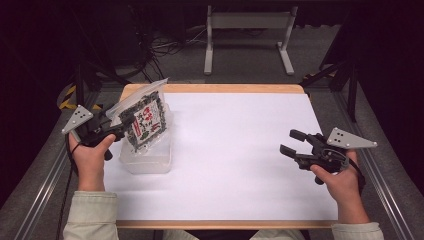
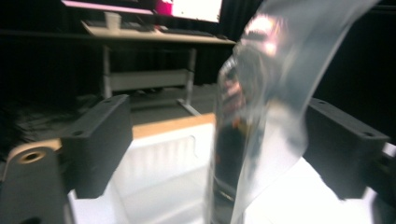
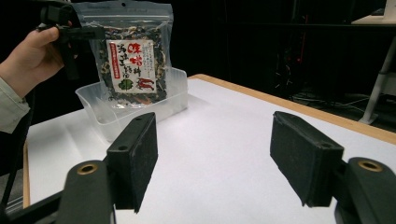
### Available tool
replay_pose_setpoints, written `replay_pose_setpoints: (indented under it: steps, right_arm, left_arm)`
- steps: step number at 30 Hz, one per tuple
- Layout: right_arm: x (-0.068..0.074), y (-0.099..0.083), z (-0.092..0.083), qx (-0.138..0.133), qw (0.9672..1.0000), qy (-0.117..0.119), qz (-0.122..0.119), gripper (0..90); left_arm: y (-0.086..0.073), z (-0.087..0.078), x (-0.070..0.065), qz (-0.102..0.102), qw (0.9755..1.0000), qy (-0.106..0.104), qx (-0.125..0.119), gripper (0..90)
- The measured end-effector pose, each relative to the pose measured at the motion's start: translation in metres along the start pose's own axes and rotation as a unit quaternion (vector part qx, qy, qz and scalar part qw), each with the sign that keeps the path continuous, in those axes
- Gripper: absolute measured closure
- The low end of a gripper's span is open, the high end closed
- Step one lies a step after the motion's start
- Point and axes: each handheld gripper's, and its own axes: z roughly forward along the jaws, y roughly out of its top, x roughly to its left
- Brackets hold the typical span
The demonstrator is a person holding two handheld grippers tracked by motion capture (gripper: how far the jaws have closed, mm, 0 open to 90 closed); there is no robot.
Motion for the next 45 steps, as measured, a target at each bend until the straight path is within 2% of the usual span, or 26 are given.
replay_pose_setpoints:
  steps: [10, 13, 17, 20, 22, 25, 27, 28, 30, 31, 32, 36, 39, 40, 41, 42, 45]
  right_arm:
    - [-0.001, 0.001, 0.004, 0.001, 1.0000, 0.003, 0.000, 33.0]
    - [-0.001, 0.000, 0.005, 0.002, 1.0000, 0.003, 0.000, 33.0]
    - [-0.001, 0.000, 0.005, 0.004, 1.0000, 0.004, 0.000, 33.0]
    - [-0.001, -0.001, 0.005, 0.005, 1.0000, 0.002, 0.001, 33.0]
    - [-0.002, -0.001, 0.006, 0.005, 1.0000, 0.001, 0.002, 33.0]
    - [-0.003, -0.001, 0.008, 0.009, 1.0000, 0.002, 0.002, 33.1]
    - [-0.004, -0.002, 0.010, 0.011, 0.9999, 0.003, 0.001, 33.0]
    - [-0.004, -0.002, 0.010, 0.011, 0.9999, 0.003, 0.001, 33.0]
    - [-0.005, -0.004, 0.015, 0.014, 0.9999, 0.007, 0.002, 32.6]
    - [-0.005, -0.004, 0.015, 0.014, 0.9999, 0.007, 0.002, 32.6]
    - [-0.005, -0.006, 0.017, 0.016, 0.9998, 0.007, 0.002, 32.3]
    - [-0.007, -0.010, 0.016, 0.018, 0.9998, 0.003, 0.004, 31.8]
    - [-0.008, -0.014, 0.014, 0.020, 0.9998, -0.003, 0.006, 31.3]
    - [-0.008, -0.015, 0.013, 0.021, 0.9998, -0.005, 0.006, 31.1]
    - [-0.009, -0.017, 0.011, 0.021, 0.9997, -0.009, 0.006, 30.8]
    - [-0.009, -0.018, 0.010, 0.022, 0.9997, -0.009, 0.007, 30.9]
    - [-0.009, -0.023, 0.007, 0.025, 0.9995, -0.015, 0.012, 30.5]
  left_arm:
    - [0.023, -0.015, -0.022, 0.035, 0.9985, 0.029, -0.032, 8.3]
    - [0.031, -0.021, -0.029, 0.048, 0.9968, 0.043, -0.047, 7.4]
    - [0.042, -0.028, -0.044, 0.066, 0.9946, 0.044, -0.068, 6.3]
    - [0.049, -0.029, -0.061, 0.083, 0.9936, 0.022, -0.073, 6.4]
    - [0.049, -0.025, -0.075, 0.090, 0.9935, -0.012, -0.069, 6.9]
    - [0.046, -0.018, -0.095, 0.099, 0.9927, -0.045, -0.051, 7.1]
    - [0.041, -0.011, -0.107, 0.096, 0.9920, -0.071, -0.042, 7.2]
    - [0.041, -0.011, -0.107, 0.096, 0.9920, -0.071, -0.042, 7.2]
    - [0.033, 0.002, -0.123, 0.086, 0.9909, -0.101, -0.024, 7.3]
    - [0.033, 0.002, -0.123, 0.086, 0.9909, -0.101, -0.024, 7.5]
    - [0.023, 0.014, -0.136, 0.079, 0.9895, -0.121, -0.007, 7.9]
    - [0.003, 0.036, -0.154, 0.071, 0.9858, -0.150, 0.029, 9.2]
    - [-0.012, 0.051, -0.167, 0.066, 0.9825, -0.166, 0.053, 8.5]
    - [-0.012, 0.051, -0.167, 0.066, 0.9825, -0.166, 0.053, 8.4]
    - [-0.023, 0.061, -0.176, 0.063, 0.9795, -0.178, 0.070, 8.1]
    - [-0.023, 0.061, -0.176, 0.063, 0.9795, -0.178, 0.070, 7.9]
    - [-0.042, 0.074, -0.188, 0.053, 0.9759, -0.191, 0.091, 7.9]
